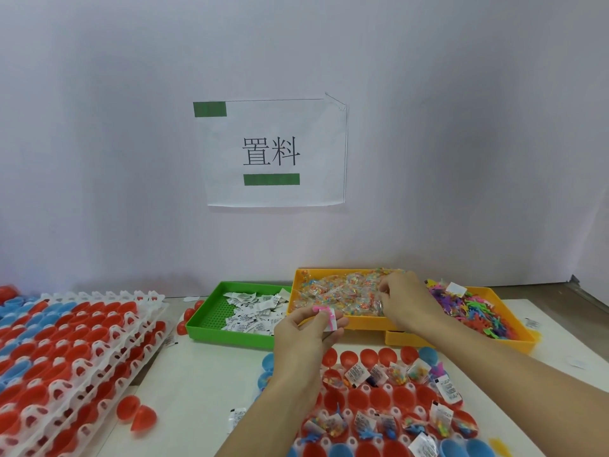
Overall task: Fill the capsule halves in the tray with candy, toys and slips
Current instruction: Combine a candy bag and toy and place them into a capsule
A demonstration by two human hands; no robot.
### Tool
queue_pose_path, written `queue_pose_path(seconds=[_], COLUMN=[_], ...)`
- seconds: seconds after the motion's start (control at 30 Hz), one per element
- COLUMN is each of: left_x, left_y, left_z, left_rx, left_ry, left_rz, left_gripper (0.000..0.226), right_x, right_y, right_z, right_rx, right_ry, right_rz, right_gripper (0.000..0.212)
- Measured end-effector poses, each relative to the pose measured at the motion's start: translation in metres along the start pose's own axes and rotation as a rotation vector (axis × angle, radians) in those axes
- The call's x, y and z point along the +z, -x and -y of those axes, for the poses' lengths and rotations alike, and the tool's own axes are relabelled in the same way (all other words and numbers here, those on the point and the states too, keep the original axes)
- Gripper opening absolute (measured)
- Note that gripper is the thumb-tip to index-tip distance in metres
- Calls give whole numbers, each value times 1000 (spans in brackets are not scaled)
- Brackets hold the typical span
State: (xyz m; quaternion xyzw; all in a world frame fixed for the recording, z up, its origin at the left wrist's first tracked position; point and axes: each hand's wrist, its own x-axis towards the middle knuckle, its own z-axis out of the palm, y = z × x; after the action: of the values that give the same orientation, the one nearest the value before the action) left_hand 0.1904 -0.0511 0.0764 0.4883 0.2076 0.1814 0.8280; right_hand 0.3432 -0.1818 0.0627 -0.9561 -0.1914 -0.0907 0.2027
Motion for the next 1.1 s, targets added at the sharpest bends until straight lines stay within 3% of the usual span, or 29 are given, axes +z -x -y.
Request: queue_pose_path(seconds=[0.23,0.5,0.8,1.1], left_x=[3,6,7,6], left_y=[0,0,1,4], left_z=[1,2,1,0], left_rx=[4,7,22,49], left_ry=[-12,-47,-57,-98], left_rz=[22,31,43,40], left_gripper=[12,15,15,12], right_x=[-11,-10,-12,-23], right_y=[2,5,11,32], right_z=[3,1,10,26], right_rx=[4,-9,-4,138], right_ry=[-59,-152,-586,-845], right_rz=[-149,-176,-346,-121], right_gripper=[24,13,7,8])
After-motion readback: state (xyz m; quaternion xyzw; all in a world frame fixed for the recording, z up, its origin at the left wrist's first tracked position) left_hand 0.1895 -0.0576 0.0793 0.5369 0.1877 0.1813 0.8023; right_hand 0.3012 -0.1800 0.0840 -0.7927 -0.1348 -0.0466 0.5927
